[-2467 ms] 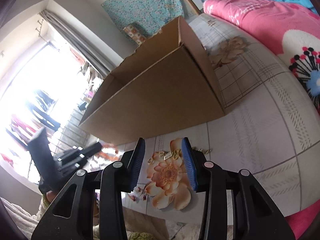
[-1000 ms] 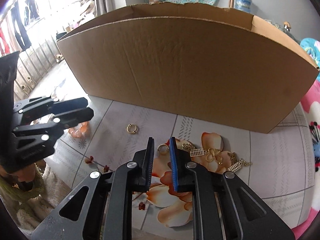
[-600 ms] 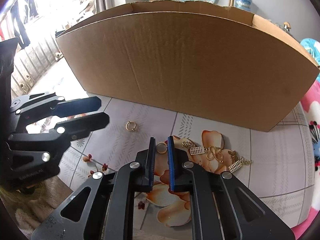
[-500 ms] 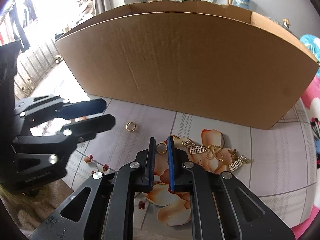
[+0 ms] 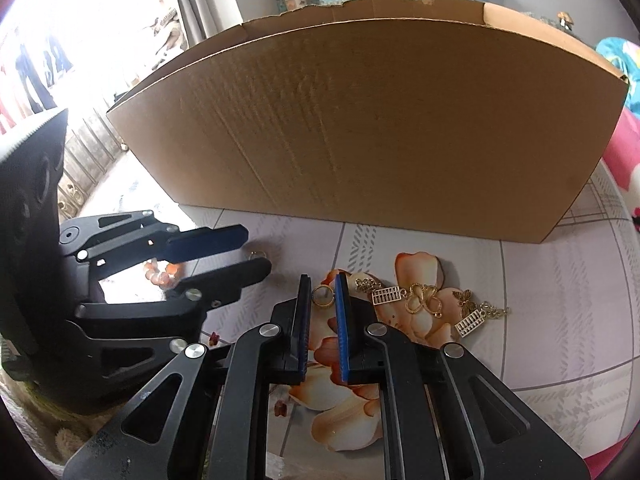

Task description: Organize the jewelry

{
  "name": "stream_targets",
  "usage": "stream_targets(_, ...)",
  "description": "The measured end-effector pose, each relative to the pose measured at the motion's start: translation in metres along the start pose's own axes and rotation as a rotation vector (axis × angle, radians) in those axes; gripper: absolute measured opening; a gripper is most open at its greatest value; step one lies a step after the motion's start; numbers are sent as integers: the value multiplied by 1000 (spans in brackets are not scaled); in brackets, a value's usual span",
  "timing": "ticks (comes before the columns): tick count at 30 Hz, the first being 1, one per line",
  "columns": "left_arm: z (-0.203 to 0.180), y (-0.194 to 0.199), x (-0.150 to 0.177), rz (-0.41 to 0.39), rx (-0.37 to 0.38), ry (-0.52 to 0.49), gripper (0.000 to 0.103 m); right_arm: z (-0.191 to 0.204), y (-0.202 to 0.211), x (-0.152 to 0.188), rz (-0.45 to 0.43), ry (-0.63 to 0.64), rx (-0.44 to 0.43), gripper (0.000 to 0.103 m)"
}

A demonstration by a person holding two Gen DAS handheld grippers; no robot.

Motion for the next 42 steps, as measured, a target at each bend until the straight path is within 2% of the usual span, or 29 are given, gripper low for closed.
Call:
stream_targets(1, -1, 0, 0, 1, -7, -2, 24, -1, -1, 0, -1, -1, -2, 10)
stream_targets(4, -2, 0, -2, 3, -14, -5, 12, -5, -1, 2, -4, -4, -10, 10)
stream_targets(19, -3, 12, 1, -26, -22, -2, 12, -18, 8, 8, -21, -19, -43, 10)
stream_targets(25, -3, 39, 4, -92, -17, 18, 12, -12, 33, 17, -77, 4, -36, 10)
stream_targets(33, -3, 100, 5, -241, -10, 44, 12, 1, 80, 25, -188, 50, -44, 10)
stream_targets(38, 11, 129, -3, -325, -49, 53, 12, 8, 103, 10, -285, 76, -73, 10)
stream_targets(42, 25, 134, -20, -341, -60, 67, 12, 8, 116, -11, -330, 78, -77, 10)
Point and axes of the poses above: each gripper's, at about its wrist camera, not at the fingertips, and y roughly against the way its jaws point, z to its left, x to its underside, the point moved 4 cm from there along -y, roughly the way its jaws point, and after that the axes turned 14 degrees about z, right-handed, at the moved point
